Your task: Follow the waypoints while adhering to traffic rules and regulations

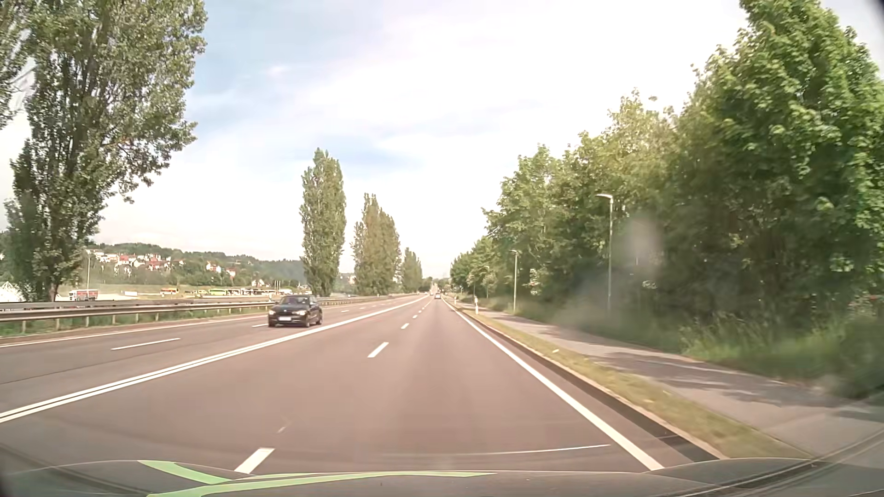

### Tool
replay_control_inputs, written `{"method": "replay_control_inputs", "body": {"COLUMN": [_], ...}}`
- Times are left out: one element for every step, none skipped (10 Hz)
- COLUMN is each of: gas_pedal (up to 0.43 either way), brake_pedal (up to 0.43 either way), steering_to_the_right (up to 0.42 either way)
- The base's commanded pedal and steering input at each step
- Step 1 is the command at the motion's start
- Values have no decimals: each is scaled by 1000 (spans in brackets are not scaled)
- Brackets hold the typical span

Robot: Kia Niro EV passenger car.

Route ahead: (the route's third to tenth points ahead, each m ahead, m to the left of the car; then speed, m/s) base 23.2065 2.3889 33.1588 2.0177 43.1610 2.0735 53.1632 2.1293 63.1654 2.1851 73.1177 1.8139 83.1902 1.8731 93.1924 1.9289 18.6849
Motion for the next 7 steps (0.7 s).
{"method": "replay_control_inputs", "body": {"gas_pedal": [98,98,98,98,98,98,98], "brake_pedal": [0,0,0,0,0,0,0], "steering_to_the_right": [2,2,2,2,2,2,1]}}
